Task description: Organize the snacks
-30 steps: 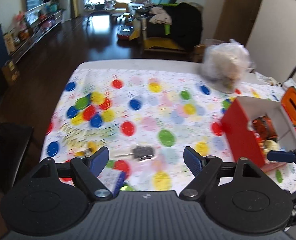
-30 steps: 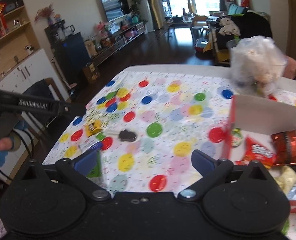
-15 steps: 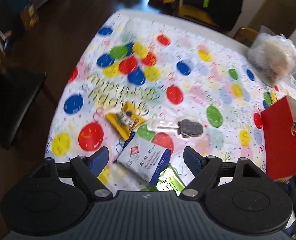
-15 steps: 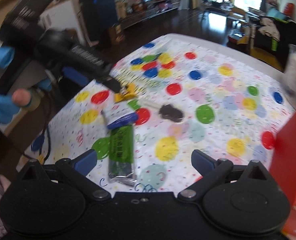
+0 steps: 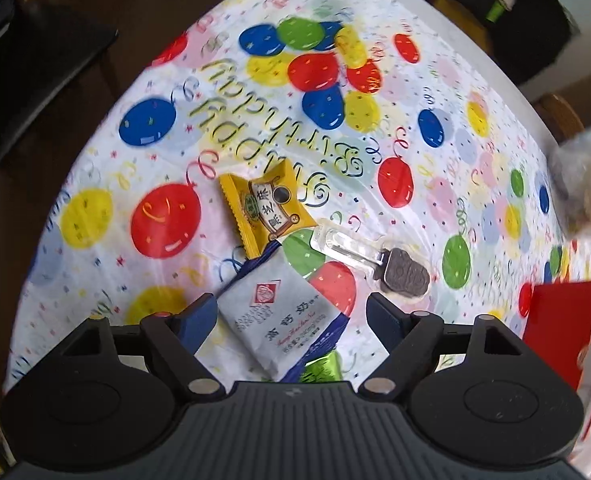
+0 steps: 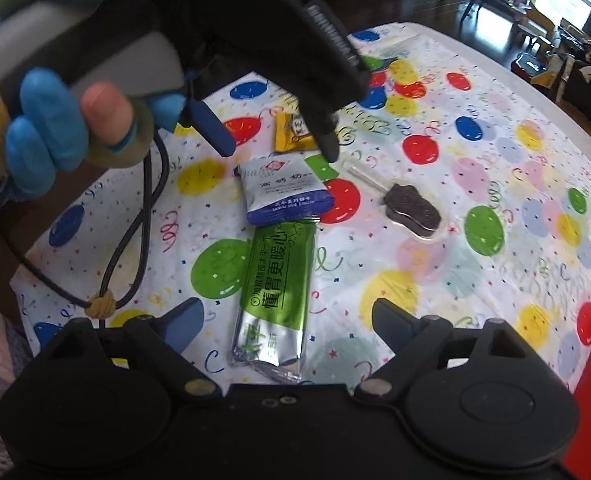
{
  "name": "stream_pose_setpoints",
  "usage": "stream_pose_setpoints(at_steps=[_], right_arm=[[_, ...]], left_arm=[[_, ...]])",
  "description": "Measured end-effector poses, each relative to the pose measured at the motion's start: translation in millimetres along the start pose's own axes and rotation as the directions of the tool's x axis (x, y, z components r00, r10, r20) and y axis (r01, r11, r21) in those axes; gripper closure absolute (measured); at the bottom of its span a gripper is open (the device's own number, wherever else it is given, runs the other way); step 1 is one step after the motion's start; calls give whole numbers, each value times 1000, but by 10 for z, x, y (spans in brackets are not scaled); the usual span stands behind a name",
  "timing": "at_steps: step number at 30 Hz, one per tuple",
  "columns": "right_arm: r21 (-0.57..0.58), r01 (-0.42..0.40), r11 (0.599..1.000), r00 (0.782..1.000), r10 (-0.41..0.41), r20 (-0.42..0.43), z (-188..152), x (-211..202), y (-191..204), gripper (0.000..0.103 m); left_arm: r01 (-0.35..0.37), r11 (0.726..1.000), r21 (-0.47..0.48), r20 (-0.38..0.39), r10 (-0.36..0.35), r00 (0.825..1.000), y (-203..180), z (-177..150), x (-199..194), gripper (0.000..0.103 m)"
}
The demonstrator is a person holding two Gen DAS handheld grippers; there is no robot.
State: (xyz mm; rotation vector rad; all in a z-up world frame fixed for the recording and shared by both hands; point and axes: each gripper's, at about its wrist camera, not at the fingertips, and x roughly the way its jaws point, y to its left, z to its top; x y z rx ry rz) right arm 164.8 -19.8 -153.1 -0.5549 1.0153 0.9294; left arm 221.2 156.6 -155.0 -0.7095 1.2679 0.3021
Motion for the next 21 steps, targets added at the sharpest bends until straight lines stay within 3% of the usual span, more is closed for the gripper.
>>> stream_pose_setpoints(at_steps=[14,21], right_arm=[[-100,3,995,997,-10,-71,144,361,103,32],[-128,-1,992,997,-9,-75,157,419,181,44]], left_arm=[[-113,990,-79,-17,112,994,-49,74,212,21],[-151,987,-58,-25,149,988,-67,49,259,25]])
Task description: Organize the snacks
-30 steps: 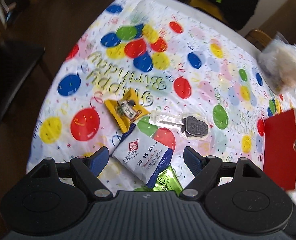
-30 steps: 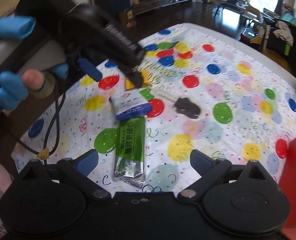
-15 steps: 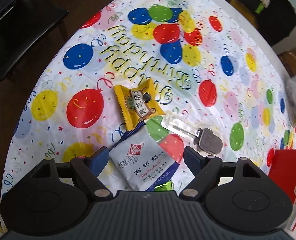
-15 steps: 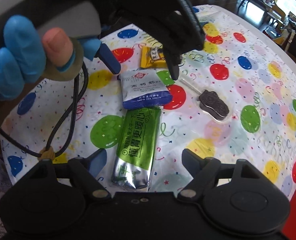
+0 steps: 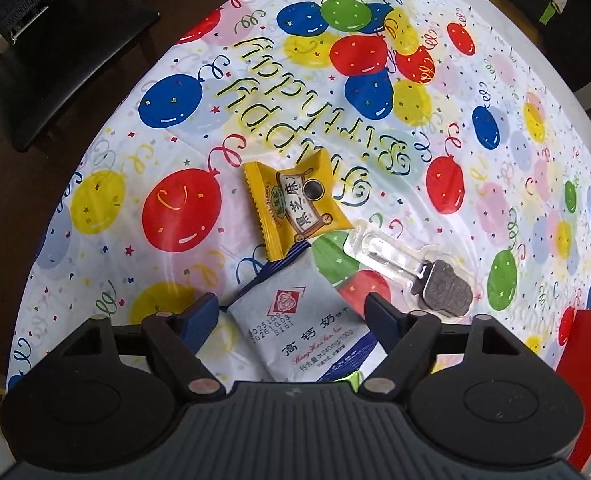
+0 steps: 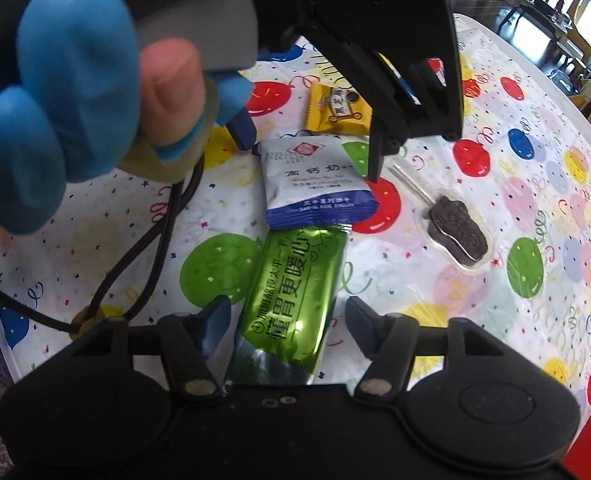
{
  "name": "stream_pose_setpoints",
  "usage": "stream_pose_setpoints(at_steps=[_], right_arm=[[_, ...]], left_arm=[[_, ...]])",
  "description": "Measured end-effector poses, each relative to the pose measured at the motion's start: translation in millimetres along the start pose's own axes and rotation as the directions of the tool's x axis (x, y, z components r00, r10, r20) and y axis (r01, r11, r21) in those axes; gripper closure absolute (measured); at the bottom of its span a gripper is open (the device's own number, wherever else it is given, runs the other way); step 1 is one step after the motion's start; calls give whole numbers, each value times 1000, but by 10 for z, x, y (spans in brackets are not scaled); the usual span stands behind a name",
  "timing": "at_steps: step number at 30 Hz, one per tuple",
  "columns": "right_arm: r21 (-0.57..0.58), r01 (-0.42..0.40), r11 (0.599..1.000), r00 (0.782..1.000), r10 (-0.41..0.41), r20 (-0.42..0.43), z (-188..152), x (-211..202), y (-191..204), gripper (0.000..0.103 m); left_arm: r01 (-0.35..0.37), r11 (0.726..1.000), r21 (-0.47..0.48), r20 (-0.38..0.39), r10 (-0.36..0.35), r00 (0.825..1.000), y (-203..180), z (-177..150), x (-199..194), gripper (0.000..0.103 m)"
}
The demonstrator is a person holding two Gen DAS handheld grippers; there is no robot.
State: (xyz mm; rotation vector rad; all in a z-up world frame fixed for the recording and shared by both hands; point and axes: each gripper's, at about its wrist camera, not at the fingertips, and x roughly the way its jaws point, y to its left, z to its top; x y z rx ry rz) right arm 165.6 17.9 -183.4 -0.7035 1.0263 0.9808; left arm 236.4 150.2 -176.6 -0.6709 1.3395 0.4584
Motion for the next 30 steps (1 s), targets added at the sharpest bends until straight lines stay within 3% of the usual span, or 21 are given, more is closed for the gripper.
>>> stream_pose_setpoints(at_steps=[5,12,18,30], right_arm=[[21,-9,1000,1000,9,14,-5,3,-12,50],[91,-15,996,999,12,29,-108,-60,-80,61],[182,-30,983,999,23,40,-292,-163,-210,62],[444,-89,892,989,28,142,-801,-560,-547,62]], left_arm=[[8,1000,-15,3,-8,1000,59,2,-10,26],[41,998,-39,0,-41,999,213,-13,-71,41],[56,997,-55,-1,-56,998,306,-42,-82,44],[48,998,-40,19,-47,999,290,-133,-148,46]])
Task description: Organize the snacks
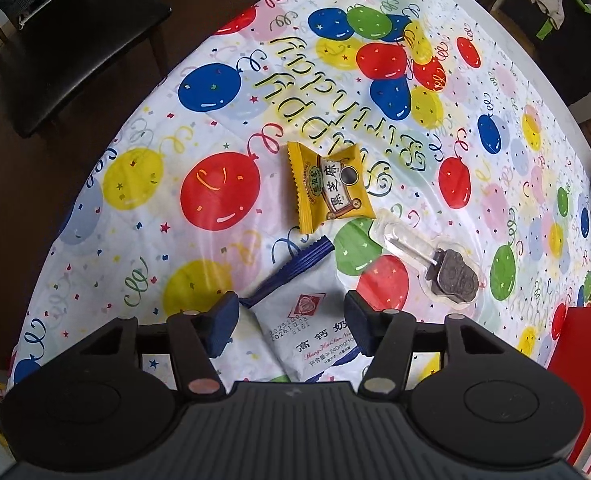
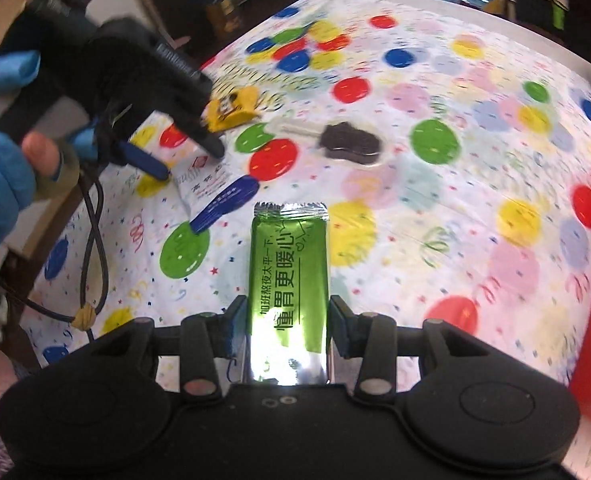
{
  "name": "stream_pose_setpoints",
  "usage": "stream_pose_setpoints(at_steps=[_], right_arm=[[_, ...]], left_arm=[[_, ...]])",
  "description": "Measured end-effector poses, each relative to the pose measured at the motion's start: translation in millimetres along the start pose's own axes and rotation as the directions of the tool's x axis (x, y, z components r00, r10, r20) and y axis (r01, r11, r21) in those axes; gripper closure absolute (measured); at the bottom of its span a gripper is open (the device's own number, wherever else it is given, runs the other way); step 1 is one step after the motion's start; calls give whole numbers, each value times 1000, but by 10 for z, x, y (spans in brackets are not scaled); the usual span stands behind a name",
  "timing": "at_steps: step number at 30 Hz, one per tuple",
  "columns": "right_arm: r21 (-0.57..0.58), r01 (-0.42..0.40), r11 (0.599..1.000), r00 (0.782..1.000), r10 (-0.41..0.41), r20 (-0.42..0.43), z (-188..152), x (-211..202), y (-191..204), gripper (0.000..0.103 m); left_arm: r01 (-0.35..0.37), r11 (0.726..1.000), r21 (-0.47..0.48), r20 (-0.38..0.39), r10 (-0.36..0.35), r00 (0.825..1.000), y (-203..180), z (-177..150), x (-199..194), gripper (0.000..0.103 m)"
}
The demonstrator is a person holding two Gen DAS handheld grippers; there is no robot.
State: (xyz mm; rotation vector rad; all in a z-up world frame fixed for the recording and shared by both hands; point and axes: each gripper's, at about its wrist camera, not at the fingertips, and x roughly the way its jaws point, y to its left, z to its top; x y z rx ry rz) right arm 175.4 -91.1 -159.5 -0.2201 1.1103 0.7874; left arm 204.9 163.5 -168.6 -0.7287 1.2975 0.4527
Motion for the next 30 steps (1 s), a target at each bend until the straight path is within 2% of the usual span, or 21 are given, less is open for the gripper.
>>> stream_pose_setpoints(at_steps=[4,8,18,21,24,28,30], right_arm=[[46,-10,999,999,8,44,-68,-161,-77,62],[73,-17,997,997,11,82,-133,-314,-151,62],[82,-3,997,988,-9,153,-266,-652,-281,62],[88,4,996,987,-18,162,-306,-721,-350,62],[99,5,995,985,-22,171,-342,-797,-433,62],[112,6,994,982,-27,188,-364,-910,-550,62],[115,3,993,979,-27,202,-376,-985,-607,62]], left_arm=[[-6,1000,-24,2,6,1000,-30,-11,-6,46],[-45,999,-19,24,45,999,-134,-35,-6,44],[-190,982,10,69,189,980,-404,-111,111,40],[-198,980,3,51,198,979,-408,-149,190,39],[-225,974,29,78,222,972,-463,-196,202,39],[-222,975,21,89,219,972,-474,-238,198,40],[-223,975,27,99,219,971,-477,-255,188,45]])
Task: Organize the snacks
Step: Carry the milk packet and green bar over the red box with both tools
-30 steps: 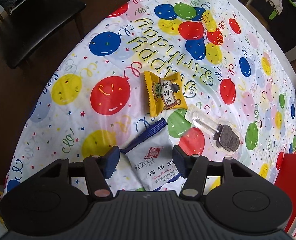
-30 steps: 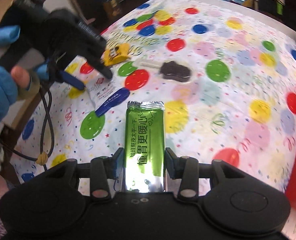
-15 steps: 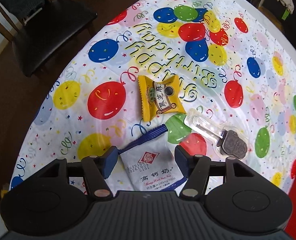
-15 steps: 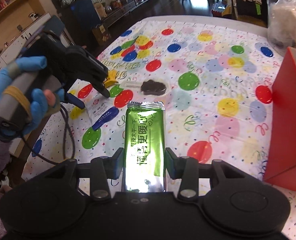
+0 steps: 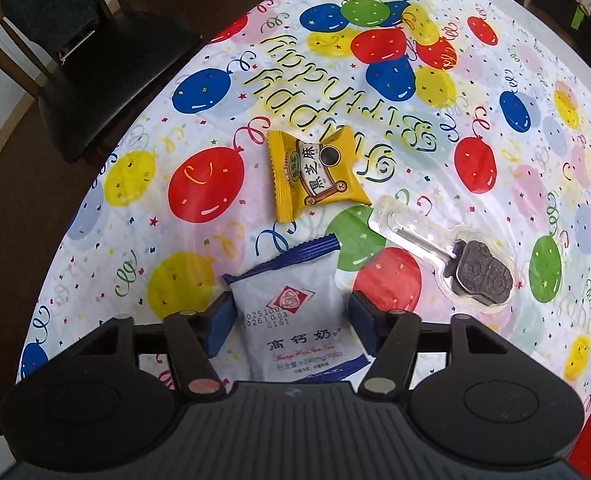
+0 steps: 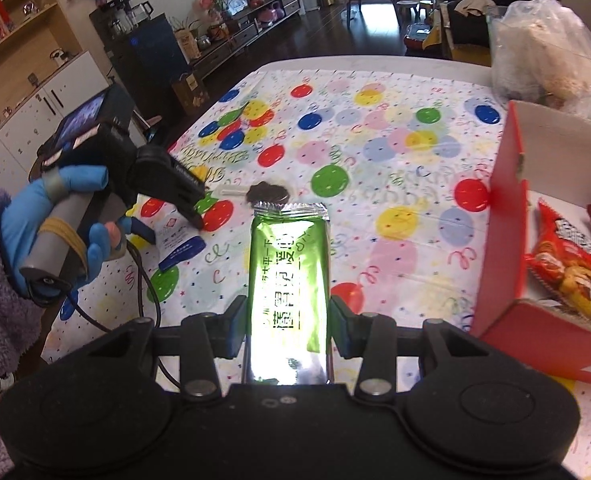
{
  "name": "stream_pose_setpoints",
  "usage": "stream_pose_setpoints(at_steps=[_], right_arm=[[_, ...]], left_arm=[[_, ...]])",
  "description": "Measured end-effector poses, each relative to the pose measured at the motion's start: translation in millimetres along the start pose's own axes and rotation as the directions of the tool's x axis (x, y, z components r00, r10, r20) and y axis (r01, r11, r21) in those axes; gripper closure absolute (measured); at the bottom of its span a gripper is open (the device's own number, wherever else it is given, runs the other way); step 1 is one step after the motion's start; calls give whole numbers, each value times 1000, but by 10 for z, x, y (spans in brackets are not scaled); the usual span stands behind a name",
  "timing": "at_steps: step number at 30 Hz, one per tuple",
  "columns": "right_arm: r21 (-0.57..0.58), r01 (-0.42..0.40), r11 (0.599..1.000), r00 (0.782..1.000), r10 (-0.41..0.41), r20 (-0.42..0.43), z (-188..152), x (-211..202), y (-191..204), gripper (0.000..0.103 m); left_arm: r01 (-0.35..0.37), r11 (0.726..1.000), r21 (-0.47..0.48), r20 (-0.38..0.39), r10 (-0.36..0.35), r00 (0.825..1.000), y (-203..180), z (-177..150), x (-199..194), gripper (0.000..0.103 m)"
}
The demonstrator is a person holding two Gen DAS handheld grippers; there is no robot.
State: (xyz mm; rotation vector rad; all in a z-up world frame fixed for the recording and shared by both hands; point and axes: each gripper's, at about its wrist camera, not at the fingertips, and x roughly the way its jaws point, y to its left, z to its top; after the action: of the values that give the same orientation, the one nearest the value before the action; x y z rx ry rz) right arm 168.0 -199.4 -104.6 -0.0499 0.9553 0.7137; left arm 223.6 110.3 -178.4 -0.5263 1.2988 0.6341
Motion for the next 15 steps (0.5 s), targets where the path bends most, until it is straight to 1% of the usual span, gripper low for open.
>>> stream_pose_setpoints(at_steps=[5,8,11,15], right_arm=[[19,-7,1000,999,6,35,51,-168,-175,62],[26,-4,1000,999,3,53,90,-259,-291,62],[42,5,999,998,-8,67,140,-329,-434,62],[59,8,998,997,-13,82,177,-396,-617,62]], left_arm=[[10,999,35,33,-12,999,-8,-74,-32,52],[17,999,41,46,-19,999,6,-118,-50,53],[44,998,43,54,-46,997,10,-162,-114,54],[85,993,76,88,-92,992,-78,-316,-345,54]])
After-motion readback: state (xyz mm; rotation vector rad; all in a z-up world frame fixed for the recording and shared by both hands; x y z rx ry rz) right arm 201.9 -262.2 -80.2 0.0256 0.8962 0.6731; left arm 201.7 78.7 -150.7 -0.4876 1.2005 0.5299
